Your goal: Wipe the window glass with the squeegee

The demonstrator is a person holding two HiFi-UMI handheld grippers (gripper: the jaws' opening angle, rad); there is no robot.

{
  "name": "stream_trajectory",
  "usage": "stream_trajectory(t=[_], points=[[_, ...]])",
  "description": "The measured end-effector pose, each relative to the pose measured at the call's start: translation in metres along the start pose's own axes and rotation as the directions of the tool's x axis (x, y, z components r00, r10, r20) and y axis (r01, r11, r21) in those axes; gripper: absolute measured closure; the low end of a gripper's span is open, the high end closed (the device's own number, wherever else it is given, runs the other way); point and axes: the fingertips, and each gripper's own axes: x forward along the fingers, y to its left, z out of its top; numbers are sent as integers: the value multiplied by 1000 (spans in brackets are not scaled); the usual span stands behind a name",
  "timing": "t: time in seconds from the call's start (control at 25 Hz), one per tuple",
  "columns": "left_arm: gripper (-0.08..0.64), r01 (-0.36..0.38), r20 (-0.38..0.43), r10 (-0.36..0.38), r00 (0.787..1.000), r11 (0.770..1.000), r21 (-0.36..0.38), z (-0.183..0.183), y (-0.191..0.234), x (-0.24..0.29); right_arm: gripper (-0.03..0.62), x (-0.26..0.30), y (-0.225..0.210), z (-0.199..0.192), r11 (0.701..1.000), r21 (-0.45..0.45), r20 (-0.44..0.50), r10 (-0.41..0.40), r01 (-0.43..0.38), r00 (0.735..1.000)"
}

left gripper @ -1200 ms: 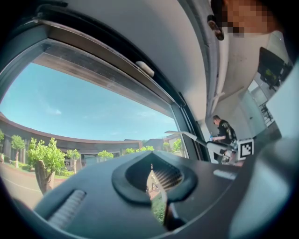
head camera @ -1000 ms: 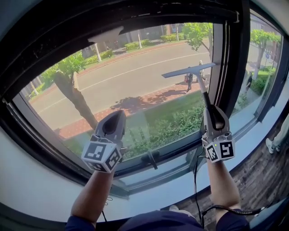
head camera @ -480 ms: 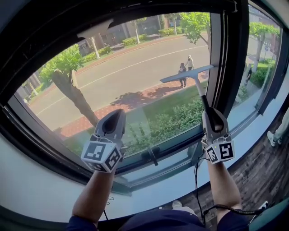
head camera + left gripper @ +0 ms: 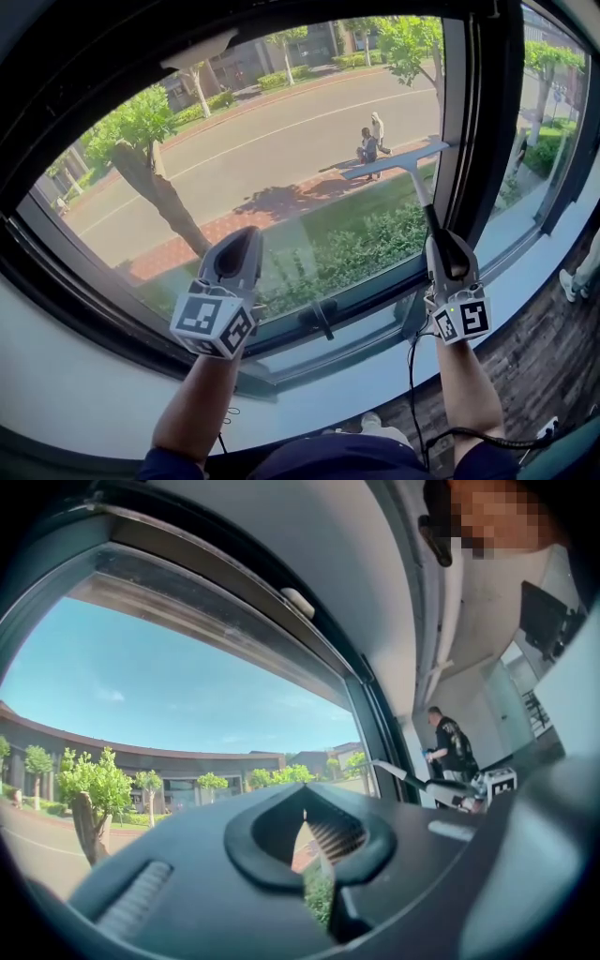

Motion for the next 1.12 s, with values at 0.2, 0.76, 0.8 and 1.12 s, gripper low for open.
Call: stream_trajectory(t=[0.2,0.76,0.8,1.12], points=[[555,-13,-14,13,1000,1000,-12,-9,6,-9,489,-9,2,-12,1000,6,-29,-1,2,1000],[555,-11,-23,11,1000,1000,-9,-13,-2,-13,489,-38,10,-57,999,49,-94,-6,11,996],[555,-10,-25,10,1000,1000,-9,-17,-4,-14,489,-41,11,-63,999,52,-99,-7,12,995],[555,-2,-42,1,999,1000,-11,-13,-7,-15,489,-49,11,-77,997,77,-138,-1,11,990]])
